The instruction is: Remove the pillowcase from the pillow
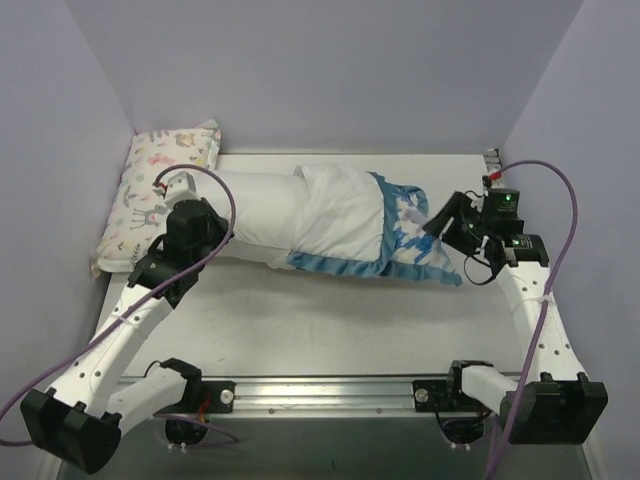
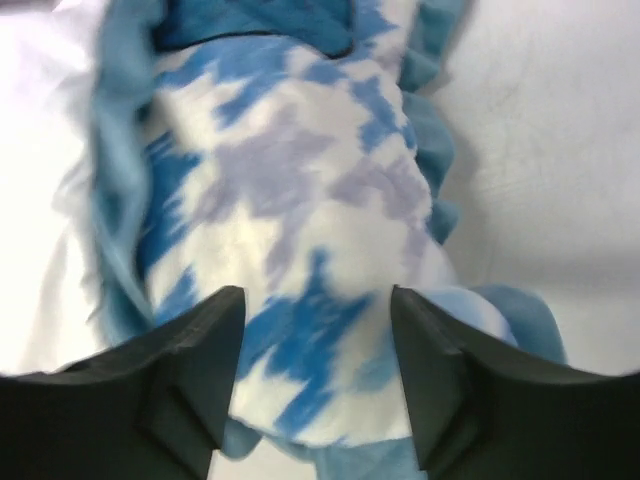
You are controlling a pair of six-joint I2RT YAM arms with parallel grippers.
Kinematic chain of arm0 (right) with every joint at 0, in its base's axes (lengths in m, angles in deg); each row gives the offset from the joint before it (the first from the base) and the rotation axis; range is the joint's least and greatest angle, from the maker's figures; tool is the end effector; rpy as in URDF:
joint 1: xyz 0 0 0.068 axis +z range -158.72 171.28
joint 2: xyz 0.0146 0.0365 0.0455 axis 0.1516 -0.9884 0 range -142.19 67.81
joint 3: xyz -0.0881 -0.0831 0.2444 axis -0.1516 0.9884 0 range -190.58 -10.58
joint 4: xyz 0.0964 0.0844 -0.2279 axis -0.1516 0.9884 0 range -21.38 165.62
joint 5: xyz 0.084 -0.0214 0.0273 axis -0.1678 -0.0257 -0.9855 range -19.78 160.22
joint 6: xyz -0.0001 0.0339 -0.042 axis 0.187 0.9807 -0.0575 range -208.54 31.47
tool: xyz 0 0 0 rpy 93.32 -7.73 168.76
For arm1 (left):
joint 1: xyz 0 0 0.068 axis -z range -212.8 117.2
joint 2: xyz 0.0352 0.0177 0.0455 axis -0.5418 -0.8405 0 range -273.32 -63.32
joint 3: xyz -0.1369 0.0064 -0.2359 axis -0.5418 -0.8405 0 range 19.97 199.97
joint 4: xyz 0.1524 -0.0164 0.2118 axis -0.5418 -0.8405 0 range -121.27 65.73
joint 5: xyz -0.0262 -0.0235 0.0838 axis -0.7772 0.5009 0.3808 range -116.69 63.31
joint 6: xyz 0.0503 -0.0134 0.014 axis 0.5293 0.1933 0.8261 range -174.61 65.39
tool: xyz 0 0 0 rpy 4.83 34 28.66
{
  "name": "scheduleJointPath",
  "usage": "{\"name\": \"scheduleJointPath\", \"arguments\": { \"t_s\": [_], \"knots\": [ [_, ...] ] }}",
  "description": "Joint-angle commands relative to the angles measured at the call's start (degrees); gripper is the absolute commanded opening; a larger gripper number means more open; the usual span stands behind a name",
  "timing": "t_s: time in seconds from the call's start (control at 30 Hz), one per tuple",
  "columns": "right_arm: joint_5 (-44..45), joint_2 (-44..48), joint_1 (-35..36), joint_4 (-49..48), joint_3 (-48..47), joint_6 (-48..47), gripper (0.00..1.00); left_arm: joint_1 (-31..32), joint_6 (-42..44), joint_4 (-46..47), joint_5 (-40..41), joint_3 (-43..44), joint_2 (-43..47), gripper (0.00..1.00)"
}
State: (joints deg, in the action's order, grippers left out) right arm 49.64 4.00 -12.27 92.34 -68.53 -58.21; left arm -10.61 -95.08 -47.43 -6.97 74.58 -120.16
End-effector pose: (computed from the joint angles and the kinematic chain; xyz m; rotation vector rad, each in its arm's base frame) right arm 0.2469 -0.0028 0.3319 0.4006 2.0799 0.6561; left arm 0.2081 -0.0719 0.3389 -0.5325 1.9322 -0.3591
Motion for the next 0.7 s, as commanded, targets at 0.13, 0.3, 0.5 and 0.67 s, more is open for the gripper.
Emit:
{"name": "scheduleJointPath", "arguments": {
  "t_s": [0.13,0.3,0.5,0.67],
  "knots": [
    [16.6,12.0,25.6,1.7,-7.3,-9.1,0.84,11.8,4.7,-1.8,13.3,11.1,-1.2,0.0],
    [22.3,13.6,41.8,3.6,-6.7,-7.2,0.91,13.7,4.2,-2.4,13.8,13.3,-1.8,0.0],
    [47.0,7.4,65.7,-0.4,-1.1,-9.0,1.0,15.6,3.6,-3.0,14.3,14.3,-1.5,0.0],
    [63.8,-5.0,68.3,-2.6,-1.4,-16.5,1.0,16.5,4.1,-4.5,14.7,15.4,-0.9,0.0]
  ]
}}
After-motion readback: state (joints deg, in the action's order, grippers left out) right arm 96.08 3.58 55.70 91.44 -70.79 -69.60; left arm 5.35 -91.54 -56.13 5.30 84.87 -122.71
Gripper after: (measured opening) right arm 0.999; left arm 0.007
